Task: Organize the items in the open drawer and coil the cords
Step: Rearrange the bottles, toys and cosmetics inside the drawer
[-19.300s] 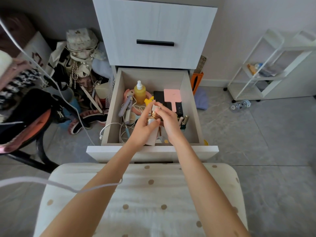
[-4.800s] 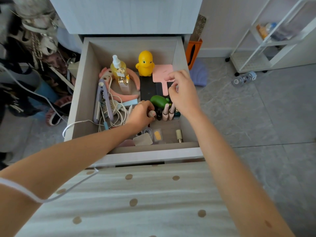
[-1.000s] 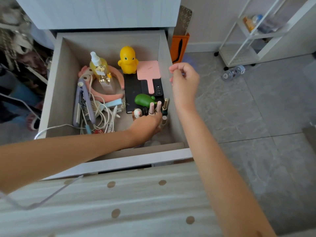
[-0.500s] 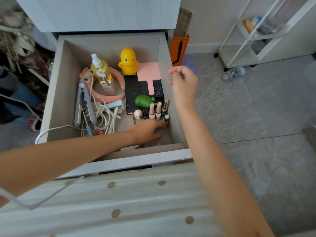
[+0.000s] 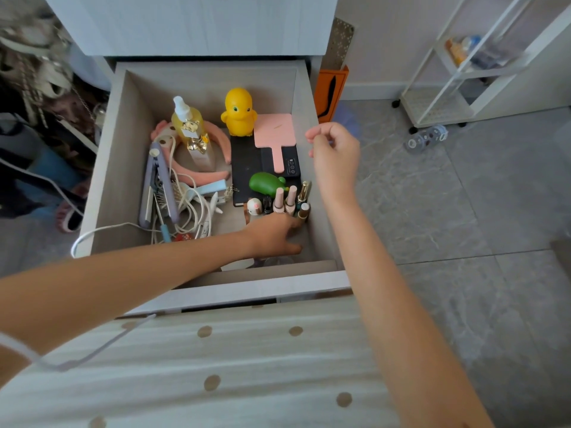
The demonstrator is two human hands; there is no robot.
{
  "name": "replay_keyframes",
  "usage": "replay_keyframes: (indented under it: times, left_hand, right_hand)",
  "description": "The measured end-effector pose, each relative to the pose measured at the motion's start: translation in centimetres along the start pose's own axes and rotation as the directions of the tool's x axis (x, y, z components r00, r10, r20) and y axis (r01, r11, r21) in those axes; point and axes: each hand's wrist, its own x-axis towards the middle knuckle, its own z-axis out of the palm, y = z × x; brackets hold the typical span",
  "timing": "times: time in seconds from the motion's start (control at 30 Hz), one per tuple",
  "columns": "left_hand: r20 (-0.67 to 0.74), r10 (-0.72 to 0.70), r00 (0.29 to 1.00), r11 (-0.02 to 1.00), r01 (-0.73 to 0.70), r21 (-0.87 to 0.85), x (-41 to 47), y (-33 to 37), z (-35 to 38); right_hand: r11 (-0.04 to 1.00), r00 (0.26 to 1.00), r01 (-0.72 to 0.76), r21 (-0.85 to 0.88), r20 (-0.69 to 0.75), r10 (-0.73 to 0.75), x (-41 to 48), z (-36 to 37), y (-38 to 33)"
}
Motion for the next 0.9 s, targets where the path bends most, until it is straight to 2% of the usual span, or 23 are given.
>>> replay_keyframes:
  times: [0.13, 0.27, 0.33, 0.37, 0.43, 0.5, 0.57, 0.6, 0.63, 0.7, 0.77, 0.8, 0.87, 0.9]
  left_hand:
    - [0.016, -0.069, 0.997, 0.996, 0.070, -0.059, -2.2, -0.9, -3.6]
    - [-0.184, -0.120, 0.976, 0.959, 0.162, 0.233, -5.9, -4.3, -8.3]
    - [-0.255, -0.150, 0.955, 0.928, 0.225, 0.299, -7.8, -6.9, -10.0]
    - [-0.308, -0.117, 0.944, 0.915, 0.223, 0.335, -8.5, -8.2, -10.6]
    - [-0.466, -0.020, 0.885, 0.850, 0.261, 0.458, -9.7, -11.0, -11.0]
    - [-0.633, -0.044, 0.773, 0.825, 0.385, 0.413, -10.8, -12.7, -11.3]
    - [-0.676, -0.147, 0.723, 0.827, 0.464, 0.316, -11.6, -13.5, -11.4]
    - [-0.672, -0.175, 0.720, 0.833, 0.472, 0.289, -11.7, -13.8, -11.2]
    - [-0.674, -0.182, 0.716, 0.841, 0.468, 0.271, -11.8, -14.2, -11.0]
    - [-0.675, -0.185, 0.714, 0.851, 0.460, 0.253, -11.6, -14.3, -10.9]
    - [-0.676, -0.211, 0.706, 0.854, 0.469, 0.224, -11.6, -14.0, -10.9]
    - [-0.672, -0.235, 0.702, 0.857, 0.476, 0.199, -11.7, -13.9, -10.9]
    - [-0.666, -0.264, 0.697, 0.862, 0.481, 0.161, -11.8, -13.9, -10.8]
    - [-0.663, -0.269, 0.699, 0.866, 0.476, 0.151, -11.9, -13.9, -10.7]
  right_hand:
    - [0.991, 0.997, 0.072, -0.110, 0.032, -0.069, -0.3, 0.2, 0.2]
    - [0.961, 0.980, 0.187, -0.205, 0.113, -0.166, -0.9, 0.5, 0.1]
    - [0.928, 0.957, 0.271, -0.257, 0.180, -0.229, -1.3, 0.6, 0.0]
    - [0.901, 0.936, 0.325, -0.288, 0.230, -0.265, -1.5, 0.7, 0.0]
    - [0.852, 0.887, 0.421, -0.311, 0.339, -0.314, -1.8, 1.1, 0.0]
    - [0.831, 0.833, 0.481, -0.280, 0.443, -0.333, -2.2, 1.7, -0.3]
    - [0.845, 0.754, 0.479, -0.238, 0.604, -0.257, -2.4, 2.4, -0.9]
    - [0.847, 0.684, 0.467, -0.253, 0.711, -0.165, -2.7, 3.0, -1.3]
    - [0.829, 0.579, 0.470, -0.303, 0.815, -0.031, -2.9, 3.8, -1.6]
    - [0.711, 0.341, 0.553, -0.434, 0.897, 0.281, -3.1, 5.6, -1.2]
    - [0.543, 0.187, 0.677, -0.498, 0.829, 0.527, -3.7, 7.5, -0.1]
    - [0.465, 0.159, 0.736, -0.492, 0.793, 0.588, -4.2, 8.4, 0.7]
    - [0.355, 0.185, 0.805, -0.475, 0.770, 0.610, -5.1, 9.6, 2.0]
    - [0.337, 0.209, 0.813, -0.475, 0.778, 0.592, -5.4, 9.9, 2.6]
